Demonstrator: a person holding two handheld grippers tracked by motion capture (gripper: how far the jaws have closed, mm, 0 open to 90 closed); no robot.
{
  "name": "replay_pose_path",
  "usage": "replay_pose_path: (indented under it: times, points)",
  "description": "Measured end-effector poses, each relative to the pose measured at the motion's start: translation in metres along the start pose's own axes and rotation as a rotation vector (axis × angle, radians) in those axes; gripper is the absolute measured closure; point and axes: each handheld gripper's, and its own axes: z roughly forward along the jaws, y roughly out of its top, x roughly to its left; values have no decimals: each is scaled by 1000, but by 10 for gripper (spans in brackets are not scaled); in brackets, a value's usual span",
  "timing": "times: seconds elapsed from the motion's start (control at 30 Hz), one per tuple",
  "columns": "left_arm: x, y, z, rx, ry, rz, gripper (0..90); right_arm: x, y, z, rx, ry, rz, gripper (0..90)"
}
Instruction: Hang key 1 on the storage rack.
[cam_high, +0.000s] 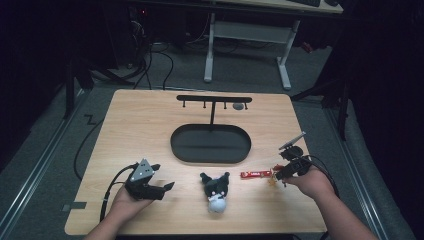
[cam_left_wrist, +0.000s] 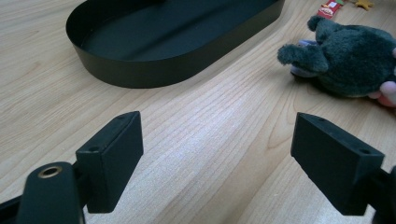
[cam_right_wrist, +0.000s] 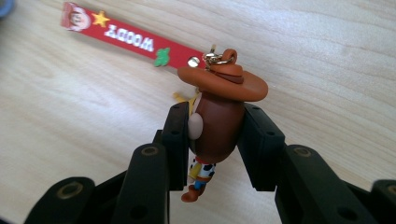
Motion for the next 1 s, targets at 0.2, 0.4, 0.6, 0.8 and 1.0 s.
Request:
replay_pose_path:
  times: [0.2, 0.4, 0.6, 0.8, 1.0]
  points:
    - [0, 0, 0, 0, -3, 0, 172, 11, 1, -15, 0, 15, -16, 655]
    - [-1, 0, 0, -6, -6, 2, 172, 20, 2, -32, -6, 22, -33, 656]
    - [-1, 1, 0, -4, -10, 6, 172, 29, 6, -51, -15, 37, -44, 656]
    - [-1, 1, 0, -4, -11, 5, 172, 34, 11, -61, -2, 37, -63, 656]
    - [-1, 1, 0, -5, -12, 4, 172, 41, 21, -79, -1, 17, -81, 657]
